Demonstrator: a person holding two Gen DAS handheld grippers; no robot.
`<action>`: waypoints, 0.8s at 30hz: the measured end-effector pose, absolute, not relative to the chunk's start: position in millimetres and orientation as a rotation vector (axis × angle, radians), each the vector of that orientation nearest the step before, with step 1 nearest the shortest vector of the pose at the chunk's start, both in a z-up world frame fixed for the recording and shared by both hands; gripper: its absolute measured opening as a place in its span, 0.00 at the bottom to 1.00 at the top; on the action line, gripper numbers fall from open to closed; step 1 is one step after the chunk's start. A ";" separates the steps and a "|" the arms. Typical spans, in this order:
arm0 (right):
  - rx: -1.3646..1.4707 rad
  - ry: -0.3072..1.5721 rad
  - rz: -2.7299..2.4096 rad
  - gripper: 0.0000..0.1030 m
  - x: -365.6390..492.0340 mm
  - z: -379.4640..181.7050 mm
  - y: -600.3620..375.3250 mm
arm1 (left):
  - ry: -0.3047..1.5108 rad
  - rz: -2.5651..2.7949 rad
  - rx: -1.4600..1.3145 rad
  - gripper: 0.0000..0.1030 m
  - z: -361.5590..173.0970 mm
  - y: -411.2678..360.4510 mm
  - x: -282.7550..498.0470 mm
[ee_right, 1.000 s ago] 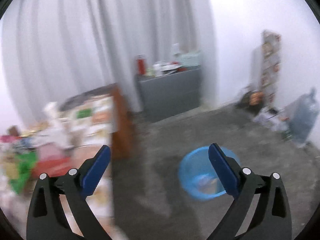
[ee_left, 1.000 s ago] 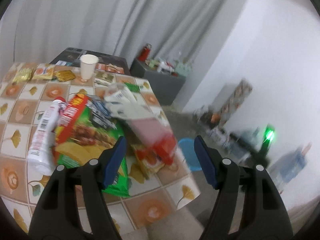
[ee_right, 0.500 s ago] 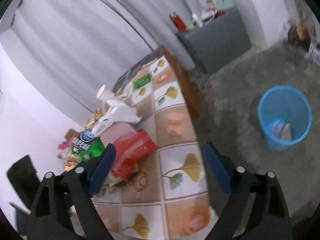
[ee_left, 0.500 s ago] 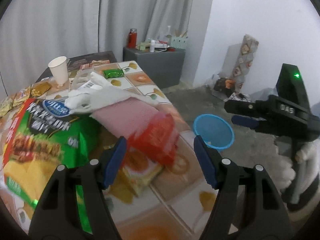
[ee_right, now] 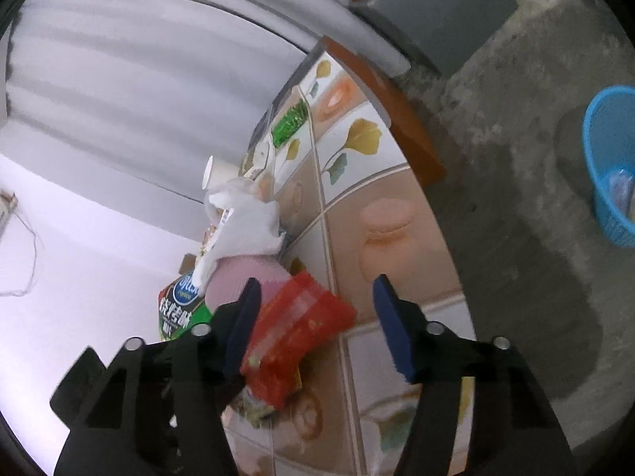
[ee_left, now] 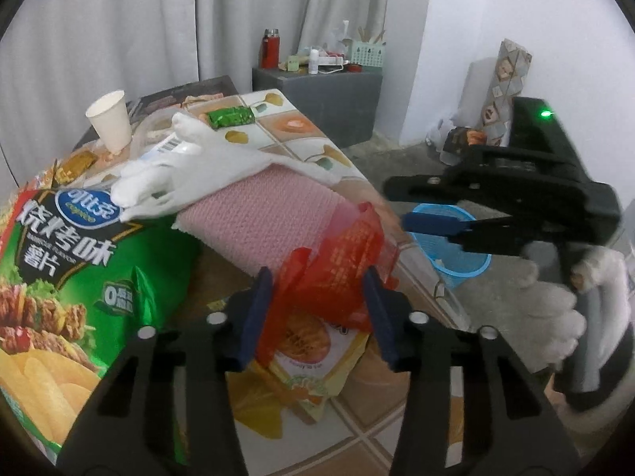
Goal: Collect trash
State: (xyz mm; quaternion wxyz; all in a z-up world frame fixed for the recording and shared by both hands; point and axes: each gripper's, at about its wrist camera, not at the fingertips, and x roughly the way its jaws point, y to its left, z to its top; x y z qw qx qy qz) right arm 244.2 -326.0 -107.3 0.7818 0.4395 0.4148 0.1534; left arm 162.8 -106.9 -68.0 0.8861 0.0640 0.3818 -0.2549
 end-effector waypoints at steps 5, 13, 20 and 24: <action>0.967 0.905 0.361 0.42 246.8 -109.6 -317.9 | 0.800 -0.550 0.118 0.17 -67.9 -103.9 160.8; 0.937 0.907 0.326 0.42 240.9 -99.9 -326.7 | 0.766 -0.584 0.092 0.00 -62.3 -96.8 146.5; 0.991 0.894 0.365 0.42 256.9 -81.6 -336.4 | 0.718 -0.583 0.045 0.00 -47.2 -78.1 132.8; 1.014 0.937 0.356 0.43 275.0 -81.7 -332.8 | 0.710 -0.580 0.021 0.00 -43.7 -66.4 125.8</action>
